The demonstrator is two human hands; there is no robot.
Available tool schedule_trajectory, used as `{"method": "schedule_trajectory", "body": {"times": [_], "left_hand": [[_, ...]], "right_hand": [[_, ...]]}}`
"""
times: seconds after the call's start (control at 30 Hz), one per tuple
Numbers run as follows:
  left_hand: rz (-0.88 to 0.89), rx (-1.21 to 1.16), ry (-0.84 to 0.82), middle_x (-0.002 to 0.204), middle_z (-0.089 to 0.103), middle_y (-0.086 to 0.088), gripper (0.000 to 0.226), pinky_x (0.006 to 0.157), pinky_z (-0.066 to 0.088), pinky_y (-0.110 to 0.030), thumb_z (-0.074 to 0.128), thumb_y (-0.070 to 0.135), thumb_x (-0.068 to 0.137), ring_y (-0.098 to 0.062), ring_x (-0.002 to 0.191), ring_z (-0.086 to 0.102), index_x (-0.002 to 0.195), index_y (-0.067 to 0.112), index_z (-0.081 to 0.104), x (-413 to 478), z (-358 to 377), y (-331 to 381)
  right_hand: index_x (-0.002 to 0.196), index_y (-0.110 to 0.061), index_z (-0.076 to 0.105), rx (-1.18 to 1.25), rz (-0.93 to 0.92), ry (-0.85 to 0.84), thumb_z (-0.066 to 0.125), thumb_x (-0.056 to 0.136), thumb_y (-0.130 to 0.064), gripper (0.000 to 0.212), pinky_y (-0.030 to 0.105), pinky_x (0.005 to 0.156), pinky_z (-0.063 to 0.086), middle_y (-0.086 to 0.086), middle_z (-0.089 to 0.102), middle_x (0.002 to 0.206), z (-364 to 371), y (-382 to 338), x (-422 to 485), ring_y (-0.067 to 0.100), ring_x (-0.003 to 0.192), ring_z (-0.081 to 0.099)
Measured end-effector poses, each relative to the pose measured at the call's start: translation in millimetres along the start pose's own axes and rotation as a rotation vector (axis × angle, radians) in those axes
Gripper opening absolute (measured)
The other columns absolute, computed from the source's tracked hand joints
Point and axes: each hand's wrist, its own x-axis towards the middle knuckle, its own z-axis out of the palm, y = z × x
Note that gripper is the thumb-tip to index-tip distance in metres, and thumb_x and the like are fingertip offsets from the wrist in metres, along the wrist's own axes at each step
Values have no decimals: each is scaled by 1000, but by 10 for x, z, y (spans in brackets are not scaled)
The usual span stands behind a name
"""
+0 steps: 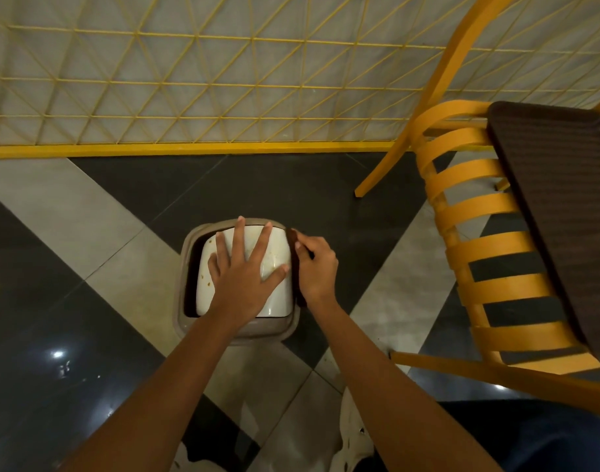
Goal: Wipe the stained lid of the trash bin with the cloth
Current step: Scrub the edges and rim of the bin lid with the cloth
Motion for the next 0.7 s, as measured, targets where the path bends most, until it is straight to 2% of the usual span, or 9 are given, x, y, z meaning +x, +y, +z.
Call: {"method": "schedule_trajectory", "body": {"times": [0.07,0.13,0.23,0.4,0.57,0.7], "left_hand": [[6,-11,1,154,-19,0,75,112,5,-53,26,70,81,-36,141,-12,141,43,-10,-8,12,-14],[12,-25,1,154,-19,1,78,112,5,-53,17,74,73,-36,141,-12,139,46,-11,-21,24,-28],[14,-14,10,154,-18,1,78,112,5,-53,16,74,72,-35,141,-12,140,45,-10,-20,32,-36],[2,-17,6,154,-18,1,78,112,5,-53,20,69,73,-36,141,-12,142,43,-7,2,26,-15],[10,-23,19,154,-18,1,77,112,5,-53,5,77,64,-36,141,-12,132,49,-18,-8,50,-43],[10,-31,21,154,-18,2,84,112,5,-52,5,78,63,-34,141,-13,140,47,-8,-24,51,-46]], "right_hand": [[108,-11,65,37,-20,-8,50,90,-6,24,17,88,45,2,61,105,-43,48,-143,11,98,55],[108,-14,65,69,-17,-26,51,90,-9,24,19,89,46,-4,59,102,-87,160,-350,12,99,56],[109,-15,65,129,20,-24,51,90,-11,23,17,90,46,-6,59,103,-99,245,-488,11,101,56],[109,-6,64,94,11,-7,49,90,-4,25,-1,77,41,7,62,108,-23,63,-47,7,94,54],[110,-8,64,53,-26,-20,49,90,-5,25,8,84,42,3,61,109,-29,29,-65,13,103,56],[111,-14,64,100,2,-39,50,90,-8,25,6,88,43,-6,58,104,-117,242,-438,2,97,54]]}}
